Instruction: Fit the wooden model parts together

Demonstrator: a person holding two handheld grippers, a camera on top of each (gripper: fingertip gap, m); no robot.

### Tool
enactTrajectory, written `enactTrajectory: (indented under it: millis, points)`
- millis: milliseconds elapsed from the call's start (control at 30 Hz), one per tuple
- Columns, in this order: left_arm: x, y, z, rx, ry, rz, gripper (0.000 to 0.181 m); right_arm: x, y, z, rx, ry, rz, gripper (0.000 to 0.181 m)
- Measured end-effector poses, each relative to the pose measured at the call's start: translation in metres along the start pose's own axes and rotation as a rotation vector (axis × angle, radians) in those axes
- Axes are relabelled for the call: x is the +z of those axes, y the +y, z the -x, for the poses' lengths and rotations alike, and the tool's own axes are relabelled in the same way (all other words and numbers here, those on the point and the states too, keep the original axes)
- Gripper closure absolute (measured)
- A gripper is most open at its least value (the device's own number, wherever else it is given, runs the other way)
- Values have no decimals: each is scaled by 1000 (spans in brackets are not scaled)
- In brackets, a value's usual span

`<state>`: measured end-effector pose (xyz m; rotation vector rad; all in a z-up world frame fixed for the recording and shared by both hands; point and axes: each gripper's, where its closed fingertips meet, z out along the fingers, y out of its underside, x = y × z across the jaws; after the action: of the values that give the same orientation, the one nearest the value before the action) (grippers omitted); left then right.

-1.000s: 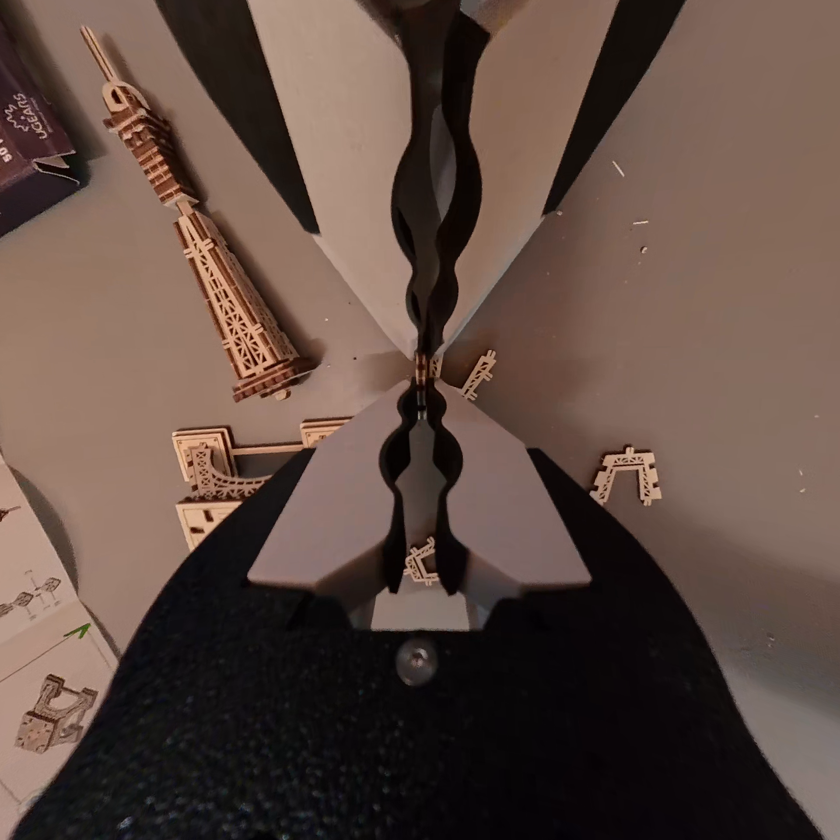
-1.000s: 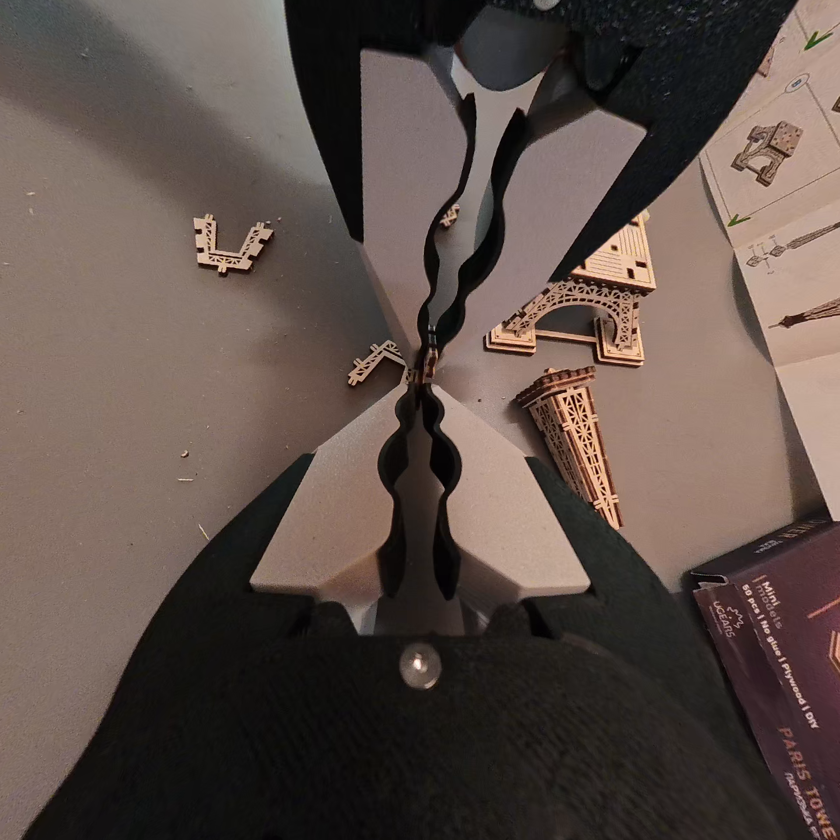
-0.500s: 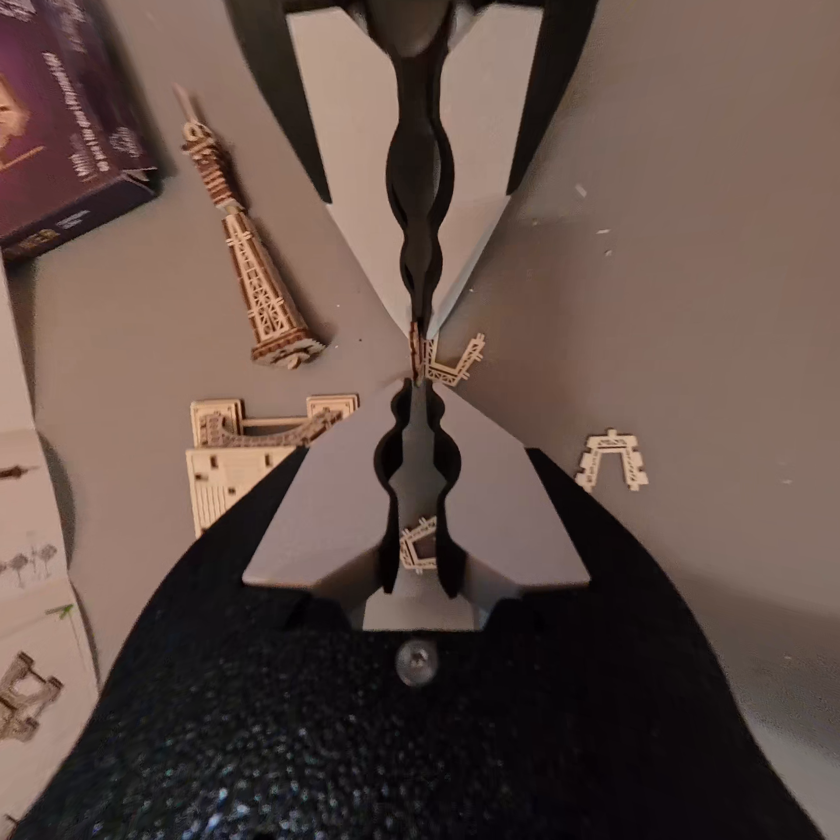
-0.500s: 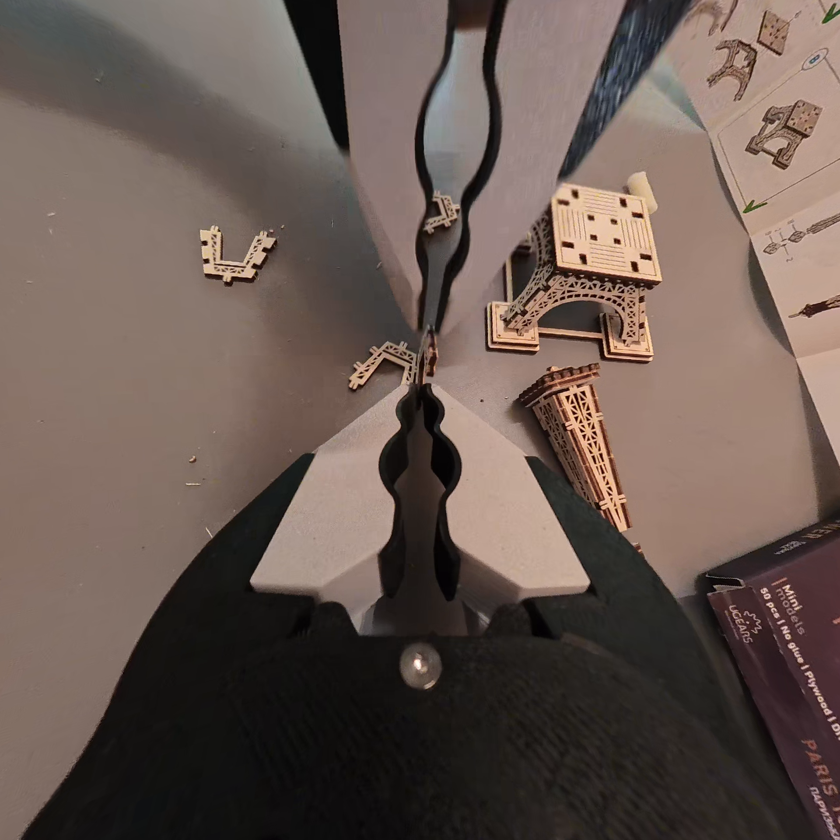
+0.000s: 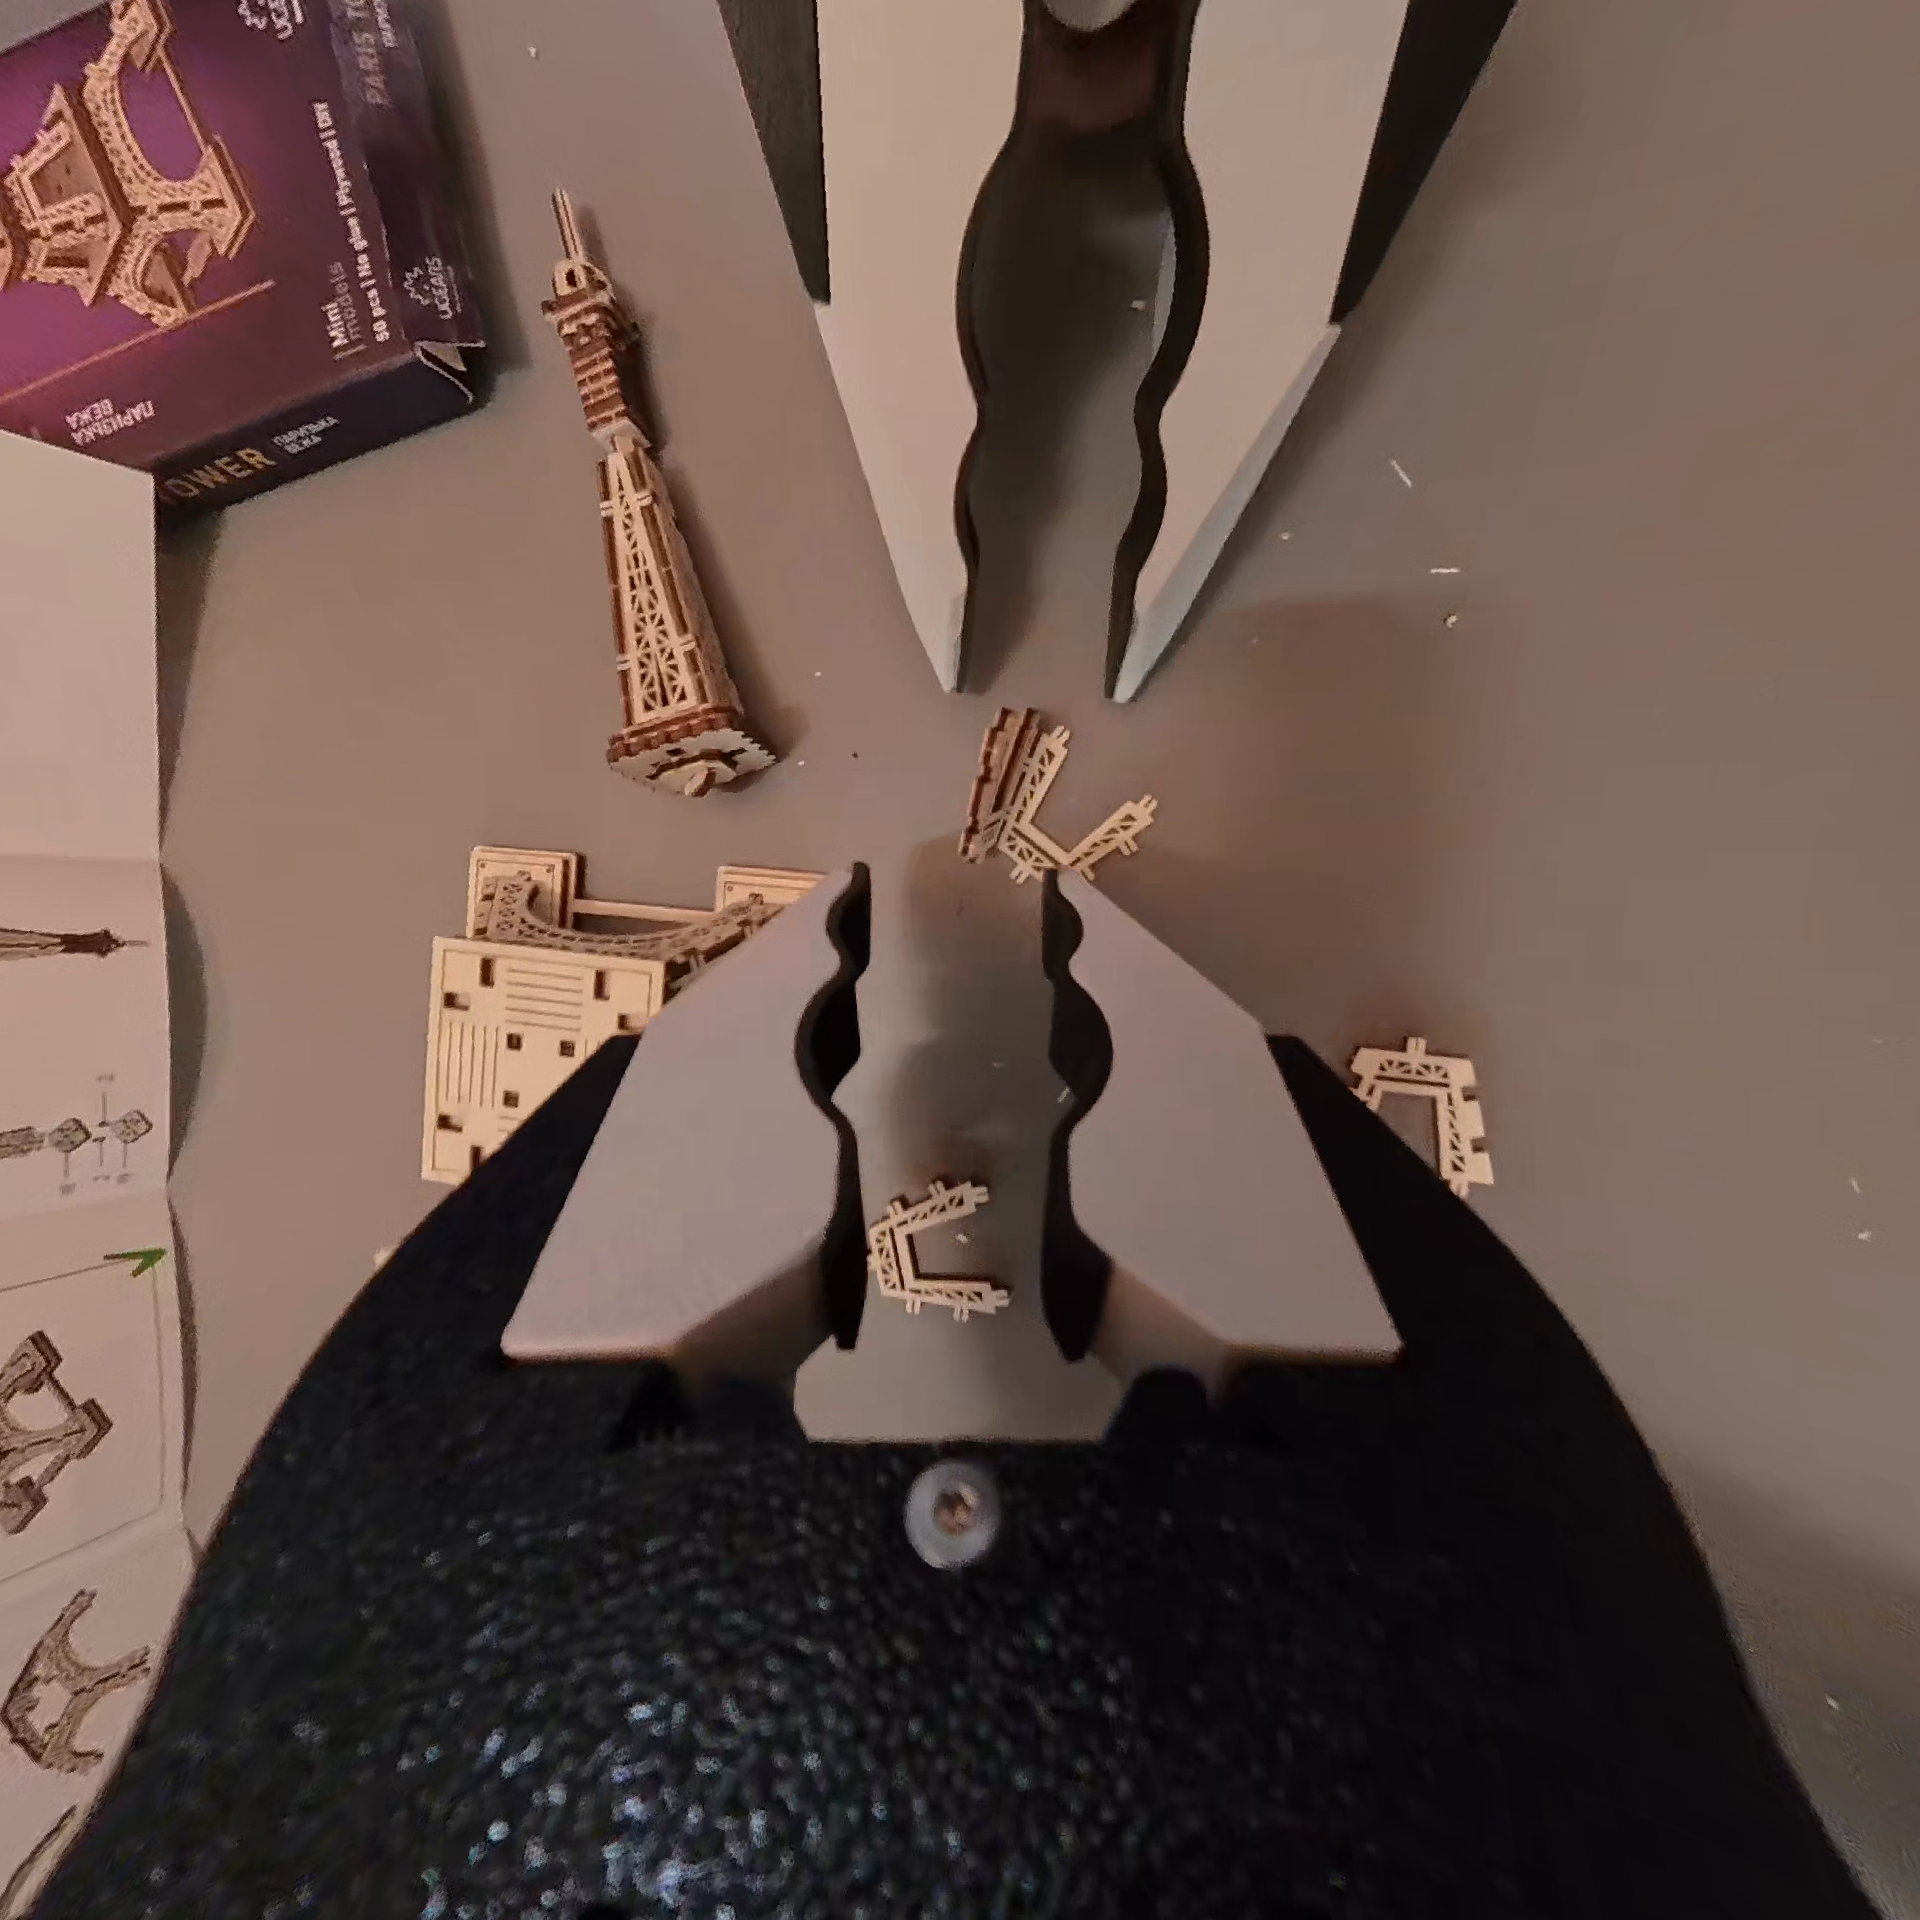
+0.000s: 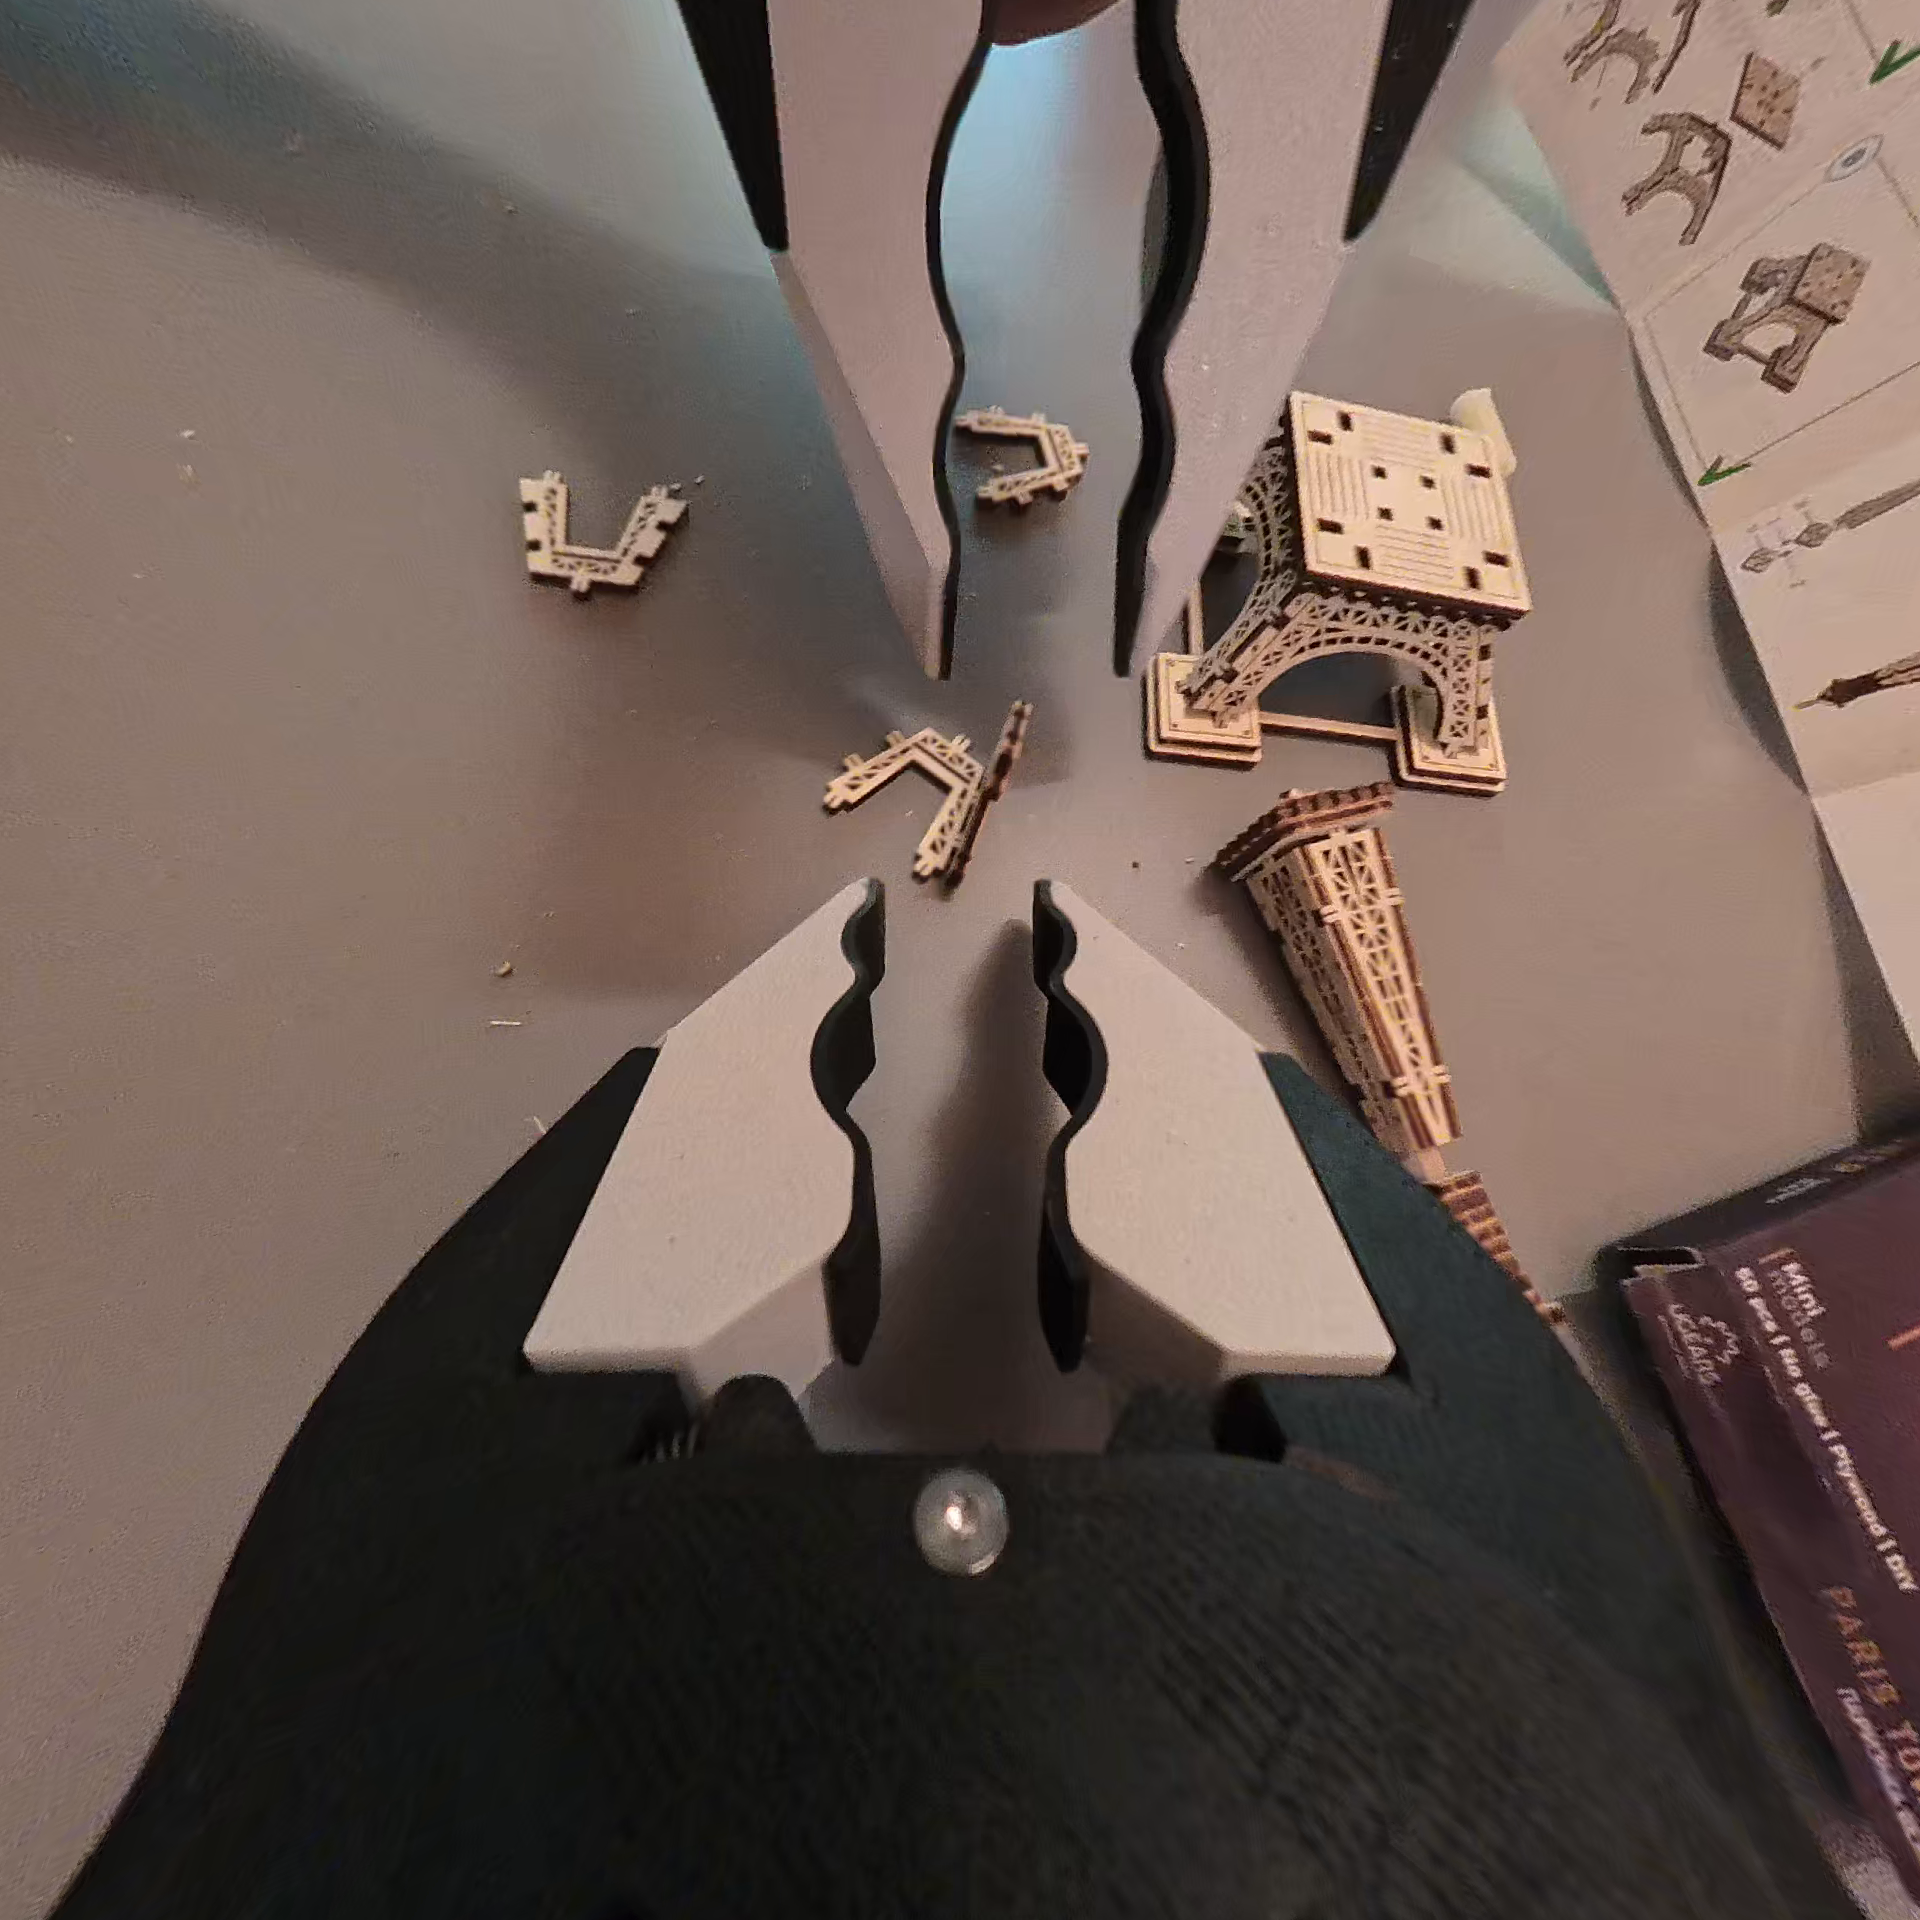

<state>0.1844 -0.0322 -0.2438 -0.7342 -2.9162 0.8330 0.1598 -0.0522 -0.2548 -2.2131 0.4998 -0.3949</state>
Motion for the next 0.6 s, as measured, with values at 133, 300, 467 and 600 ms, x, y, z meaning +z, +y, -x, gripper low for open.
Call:
enactTrajectory:
  millis: [133,300,467,600]
  points:
    - [6,-4,-3,15,-23,-1,152,8,-1,5,27,6,30,153]
    - [11,-10,-4,33,-31,-28,161,11,-3,-1,37,59,38,155]
    - [16,-7,-5,56,-23,8,162,7,-11,-2,21,66,-20,167]
    - [25,-7,-9,67,22,12,160,13,-4,0,15,61,37,162]
